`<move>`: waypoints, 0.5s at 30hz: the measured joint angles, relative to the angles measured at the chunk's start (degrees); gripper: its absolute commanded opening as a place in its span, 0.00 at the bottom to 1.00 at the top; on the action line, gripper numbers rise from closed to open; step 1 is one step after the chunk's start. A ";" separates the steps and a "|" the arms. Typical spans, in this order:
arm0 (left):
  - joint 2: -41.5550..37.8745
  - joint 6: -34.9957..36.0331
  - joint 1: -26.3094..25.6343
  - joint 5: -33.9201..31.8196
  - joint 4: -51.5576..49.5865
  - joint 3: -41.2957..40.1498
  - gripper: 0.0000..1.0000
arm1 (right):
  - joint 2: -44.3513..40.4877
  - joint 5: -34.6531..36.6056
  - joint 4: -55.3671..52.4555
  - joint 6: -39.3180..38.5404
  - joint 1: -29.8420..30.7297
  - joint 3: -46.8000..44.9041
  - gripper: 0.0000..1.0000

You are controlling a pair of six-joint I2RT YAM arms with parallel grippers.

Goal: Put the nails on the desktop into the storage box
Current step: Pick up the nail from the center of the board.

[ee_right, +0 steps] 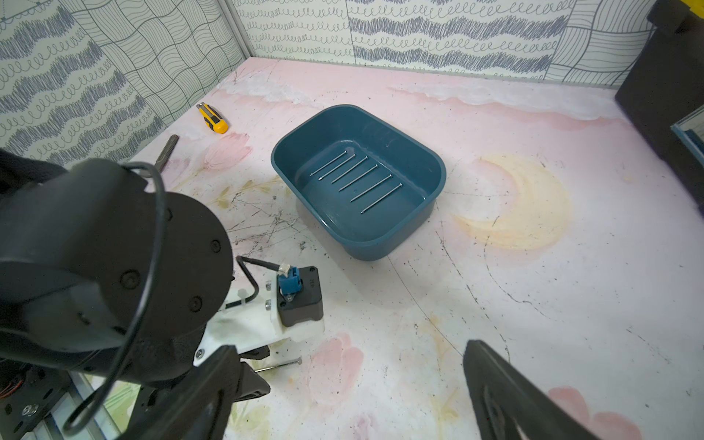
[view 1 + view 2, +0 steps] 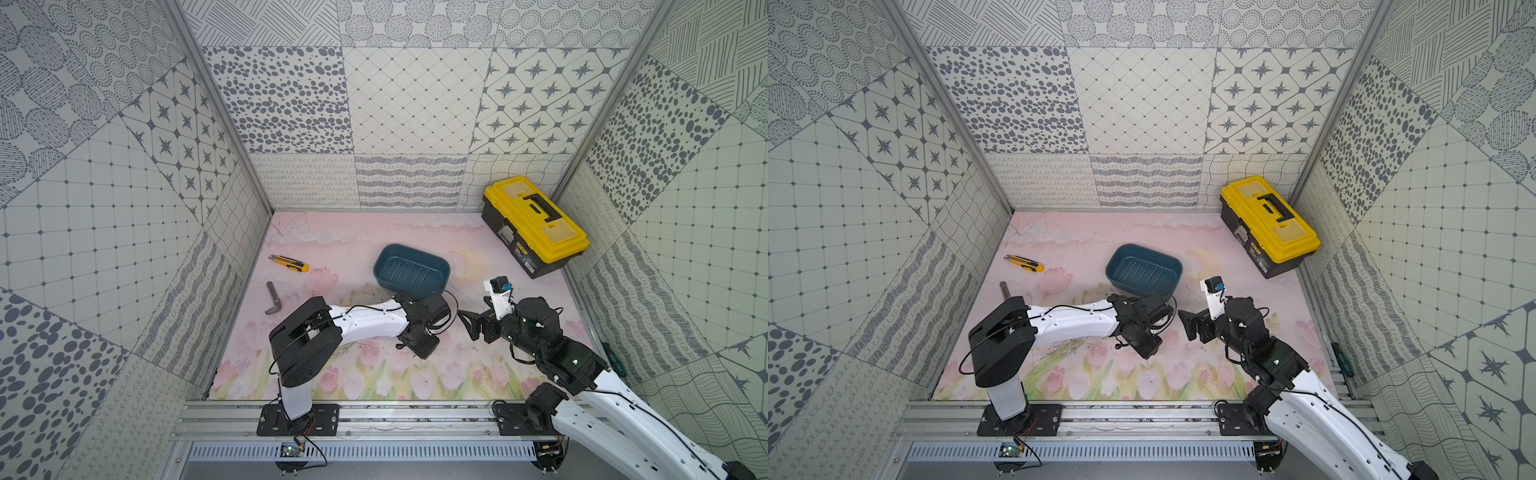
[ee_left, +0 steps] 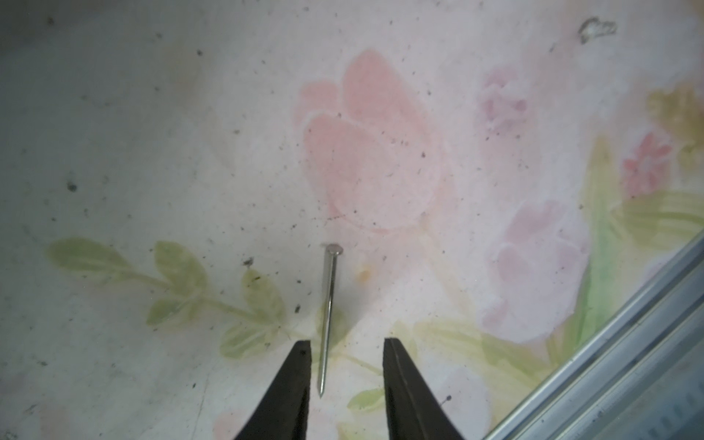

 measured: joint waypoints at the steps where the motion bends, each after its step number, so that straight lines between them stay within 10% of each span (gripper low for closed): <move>1: 0.28 0.13 -0.02 -0.24 0.02 0.11 0.36 | -0.20 -0.09 -0.09 0.09 0.00 -0.09 0.97; 15: 1.95 2.08 -0.20 -2.60 -0.02 0.48 0.30 | -1.16 -0.48 -0.26 0.13 0.00 -0.76 0.97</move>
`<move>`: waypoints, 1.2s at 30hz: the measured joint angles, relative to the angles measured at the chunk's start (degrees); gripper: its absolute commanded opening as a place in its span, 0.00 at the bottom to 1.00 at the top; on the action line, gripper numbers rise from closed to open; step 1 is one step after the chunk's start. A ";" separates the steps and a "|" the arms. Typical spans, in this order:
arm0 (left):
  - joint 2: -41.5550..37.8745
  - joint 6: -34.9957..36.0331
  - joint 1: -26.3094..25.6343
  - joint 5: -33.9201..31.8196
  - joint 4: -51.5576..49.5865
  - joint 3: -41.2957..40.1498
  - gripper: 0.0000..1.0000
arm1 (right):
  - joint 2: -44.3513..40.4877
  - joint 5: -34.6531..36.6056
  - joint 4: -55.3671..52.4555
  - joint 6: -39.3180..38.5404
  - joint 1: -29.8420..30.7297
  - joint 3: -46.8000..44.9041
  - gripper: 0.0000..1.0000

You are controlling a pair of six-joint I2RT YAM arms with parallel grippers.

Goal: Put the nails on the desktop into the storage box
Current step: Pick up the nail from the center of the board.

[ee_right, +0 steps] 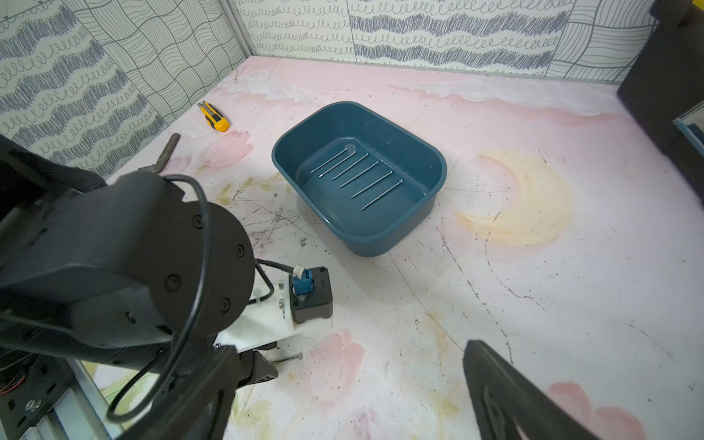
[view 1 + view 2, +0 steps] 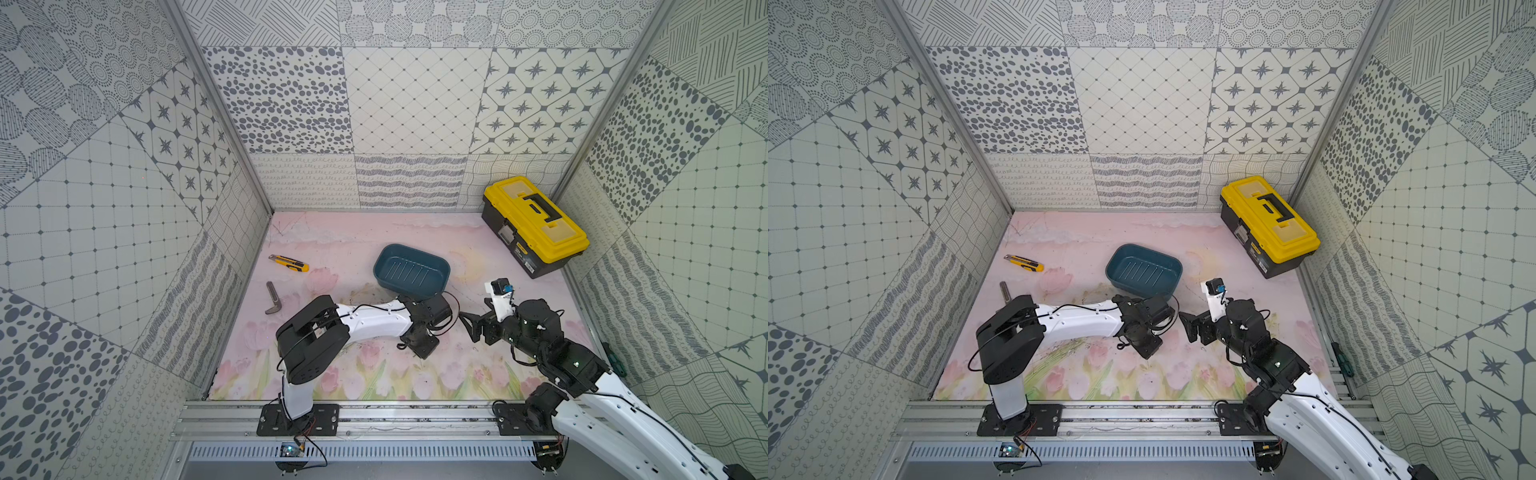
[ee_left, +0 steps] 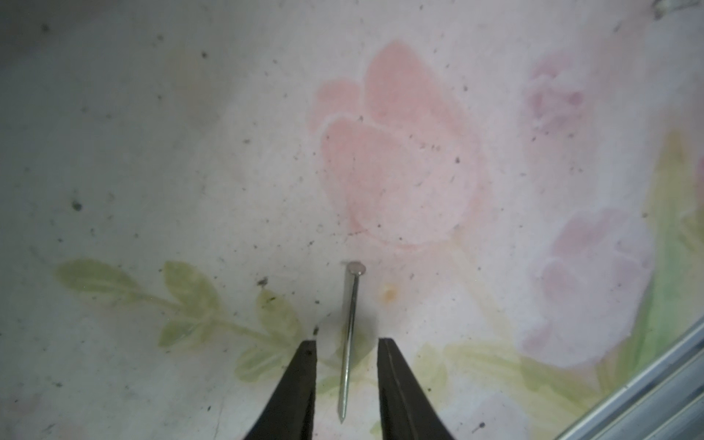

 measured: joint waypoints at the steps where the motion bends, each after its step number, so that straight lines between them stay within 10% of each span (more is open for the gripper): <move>1: 0.09 0.13 0.00 0.02 0.00 0.00 0.29 | 0.00 0.00 0.00 0.02 0.00 0.00 0.97; 18: 0.52 1.14 -0.02 0.22 1.11 -0.90 0.01 | 0.00 0.04 0.02 -0.02 0.00 0.00 0.97; 36: -3.34 0.24 1.99 0.37 1.81 -4.22 0.00 | -0.68 0.00 0.02 -0.28 0.00 0.00 0.97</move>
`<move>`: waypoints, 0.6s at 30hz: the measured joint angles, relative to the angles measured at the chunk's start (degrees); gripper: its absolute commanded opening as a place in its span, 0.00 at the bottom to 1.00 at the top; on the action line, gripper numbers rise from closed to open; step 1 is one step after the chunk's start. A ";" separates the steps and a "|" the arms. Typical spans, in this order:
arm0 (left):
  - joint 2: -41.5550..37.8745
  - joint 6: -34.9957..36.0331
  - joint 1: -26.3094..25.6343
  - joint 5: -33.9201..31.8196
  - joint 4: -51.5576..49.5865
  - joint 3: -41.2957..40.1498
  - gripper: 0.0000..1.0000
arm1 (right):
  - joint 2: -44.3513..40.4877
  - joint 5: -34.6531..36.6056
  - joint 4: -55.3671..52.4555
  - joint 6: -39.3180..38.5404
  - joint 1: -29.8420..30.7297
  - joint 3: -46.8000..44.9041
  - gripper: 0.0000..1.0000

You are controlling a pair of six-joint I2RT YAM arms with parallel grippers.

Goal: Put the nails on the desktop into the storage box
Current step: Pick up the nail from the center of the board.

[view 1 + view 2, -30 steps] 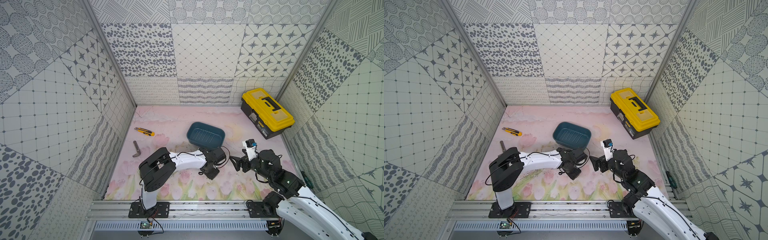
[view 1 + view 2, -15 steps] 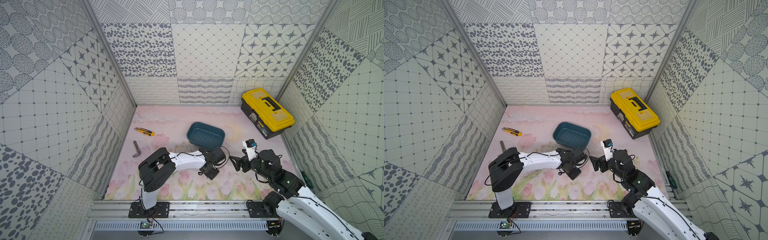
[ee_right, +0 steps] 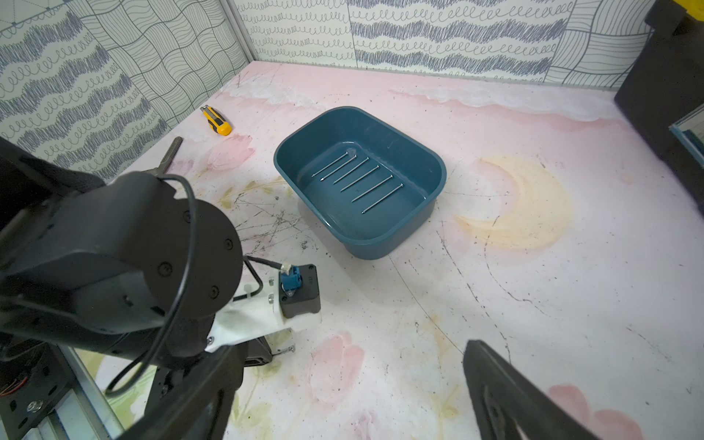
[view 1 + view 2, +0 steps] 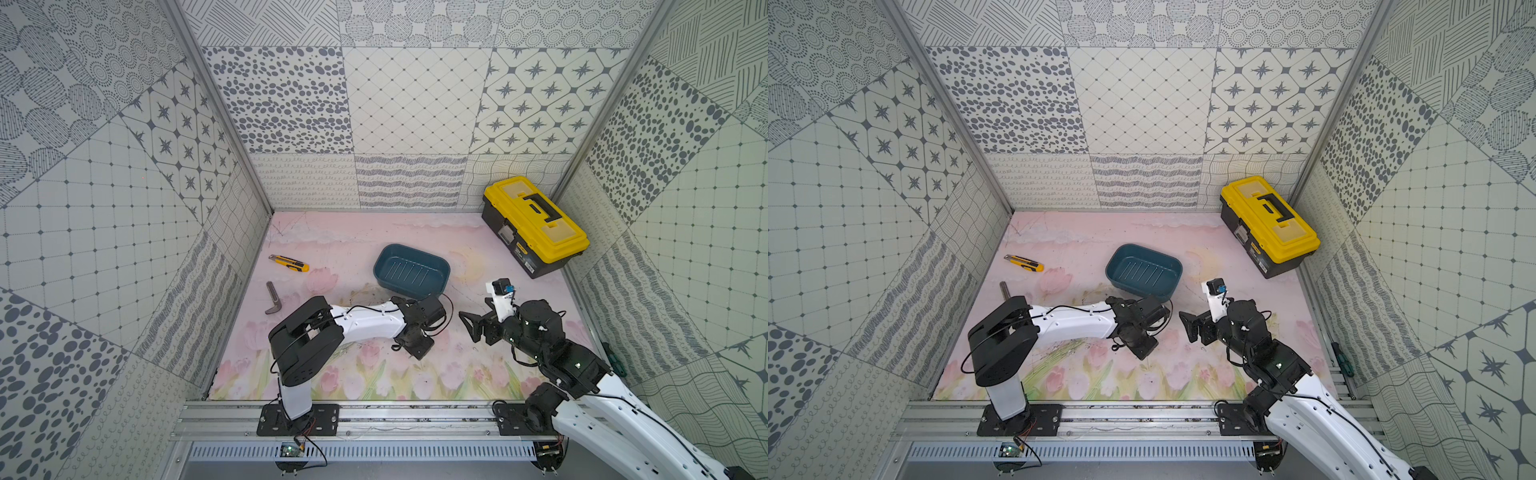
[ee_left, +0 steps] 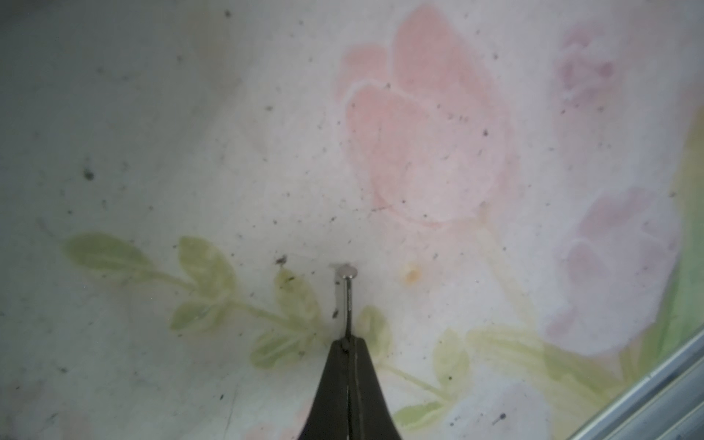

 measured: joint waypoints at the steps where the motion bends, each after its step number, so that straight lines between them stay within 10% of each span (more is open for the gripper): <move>1: -0.61 0.00 0.50 0.00 -0.26 -0.04 0.00 | 0.00 0.00 0.02 -0.02 0.00 0.00 0.97; 18: -5.81 -0.17 9.84 0.07 -9.75 13.22 0.00 | 4.83 -1.49 3.65 -0.22 0.00 -1.81 0.97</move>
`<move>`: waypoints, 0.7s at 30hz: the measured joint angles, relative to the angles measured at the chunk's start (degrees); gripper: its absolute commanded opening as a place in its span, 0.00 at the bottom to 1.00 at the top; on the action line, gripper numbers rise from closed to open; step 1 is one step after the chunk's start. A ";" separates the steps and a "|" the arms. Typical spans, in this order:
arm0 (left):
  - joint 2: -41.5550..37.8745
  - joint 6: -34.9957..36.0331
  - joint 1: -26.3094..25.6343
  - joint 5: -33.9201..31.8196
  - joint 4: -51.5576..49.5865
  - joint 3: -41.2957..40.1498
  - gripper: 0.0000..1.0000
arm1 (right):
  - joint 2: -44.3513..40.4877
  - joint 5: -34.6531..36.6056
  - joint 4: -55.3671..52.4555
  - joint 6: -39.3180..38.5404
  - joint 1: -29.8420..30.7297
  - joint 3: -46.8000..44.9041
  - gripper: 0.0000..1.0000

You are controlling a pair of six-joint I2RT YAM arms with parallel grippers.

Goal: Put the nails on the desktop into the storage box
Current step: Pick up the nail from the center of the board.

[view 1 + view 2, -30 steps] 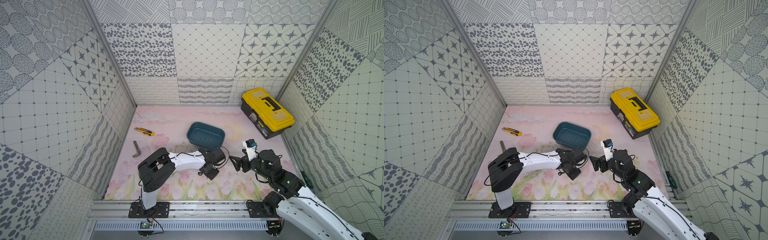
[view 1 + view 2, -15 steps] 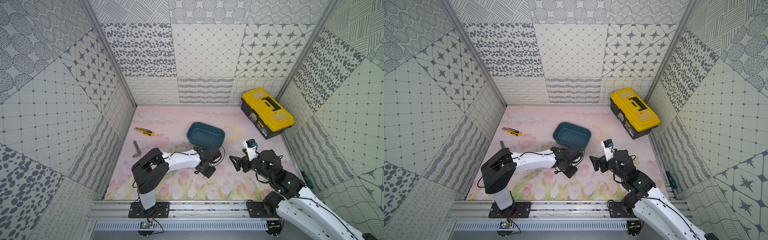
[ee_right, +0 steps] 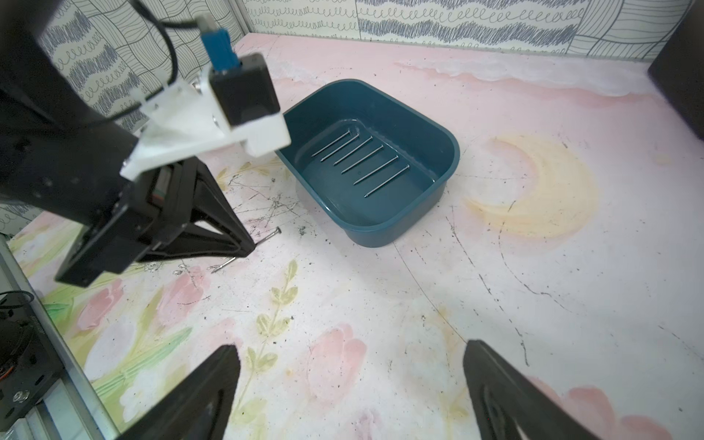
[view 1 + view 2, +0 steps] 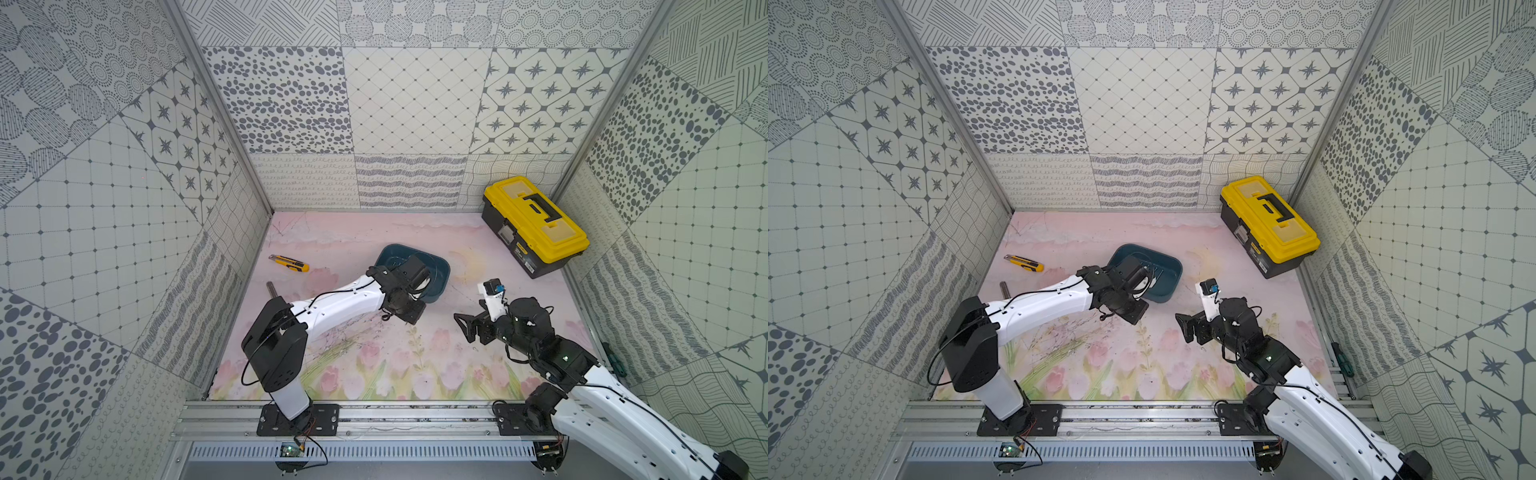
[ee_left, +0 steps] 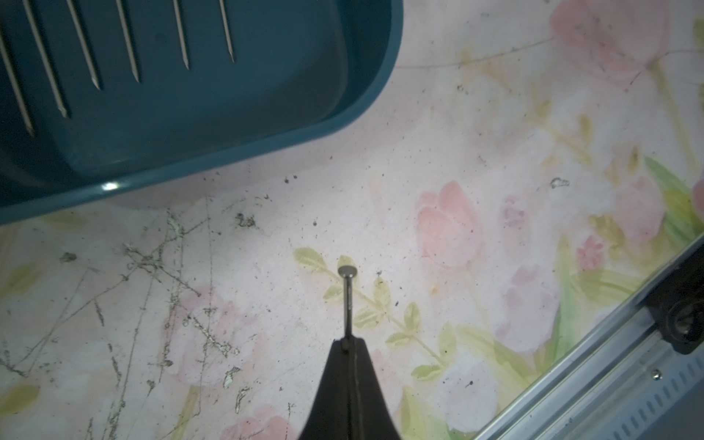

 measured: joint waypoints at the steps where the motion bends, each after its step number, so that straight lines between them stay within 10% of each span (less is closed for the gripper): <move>1: 0.76 0.00 0.42 -0.02 -1.07 2.34 0.00 | 0.11 -0.02 0.33 0.00 0.00 0.00 0.97; 21: 27.69 0.11 4.90 -0.17 -14.43 42.60 0.00 | 0.13 1.01 1.62 -1.62 -0.07 -0.59 0.97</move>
